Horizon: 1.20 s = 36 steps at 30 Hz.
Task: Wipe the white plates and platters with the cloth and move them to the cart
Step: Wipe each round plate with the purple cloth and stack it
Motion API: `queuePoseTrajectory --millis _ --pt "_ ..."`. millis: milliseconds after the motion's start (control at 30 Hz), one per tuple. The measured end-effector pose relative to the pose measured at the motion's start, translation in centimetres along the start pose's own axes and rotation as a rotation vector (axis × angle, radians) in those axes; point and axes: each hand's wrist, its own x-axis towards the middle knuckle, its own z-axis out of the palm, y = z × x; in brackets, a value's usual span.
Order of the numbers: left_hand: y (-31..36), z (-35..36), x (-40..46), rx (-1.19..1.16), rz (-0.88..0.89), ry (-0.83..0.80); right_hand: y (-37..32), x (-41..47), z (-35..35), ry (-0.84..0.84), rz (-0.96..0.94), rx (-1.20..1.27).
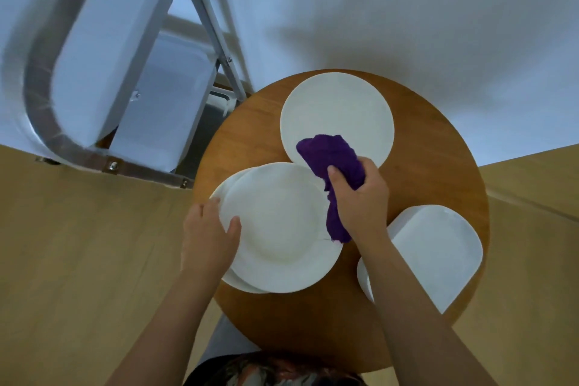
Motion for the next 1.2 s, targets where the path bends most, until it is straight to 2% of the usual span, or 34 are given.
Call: queuePoseTrajectory --millis 67,233,367,467,633,733,833,900,967,1067,1133,1200 --pt "-0.3 0.7 -1.0 -0.074 -0.032 -0.058 0.2 -1.1 0.3 -0.016 -0.002 0.0" --pt "0.7 1.3 -1.4 -0.355 -0.287 -0.106 1.0 -3.1 0.2 -0.036 0.041 -0.016" --pt "0.9 0.6 -1.4 -0.417 -0.277 -0.087 1.2 -4.3 -0.3 0.021 0.123 0.044" --pt "1.1 0.1 -2.0 -0.647 -0.301 -0.135 1.1 -5.3 -0.7 0.104 0.225 0.109" --pt "1.9 -0.4 -2.9 -1.036 -0.461 -0.248 0.2 -7.8 -0.7 0.173 0.304 0.154" --pt "2.4 -0.3 -3.7 -1.196 -0.527 -0.318 -0.1 -8.9 -0.4 0.068 0.236 0.044" --pt "3.2 -0.3 -4.7 -1.253 -0.571 -0.338 0.5 -8.8 0.5 -0.181 0.188 -0.516" --pt "3.7 -0.3 -5.2 -1.273 -0.588 -0.337 0.8 -8.8 0.9 -0.222 0.119 -0.716" --pt "4.0 -0.5 -5.8 -1.281 -0.565 -0.355 0.5 -8.5 1.3 -0.128 0.004 -0.752" --pt "4.6 -0.7 -7.1 -1.244 -0.51 -0.383 -1.2 -7.4 2.7 0.044 -0.113 -0.682" --pt "5.0 -0.6 -7.9 -1.203 -0.451 -0.37 -2.7 -6.7 3.9 0.075 -0.179 -0.629" --pt "5.4 -0.9 -8.0 -1.202 -0.407 -0.333 -4.0 -7.0 5.0 0.023 -0.27 -0.581"
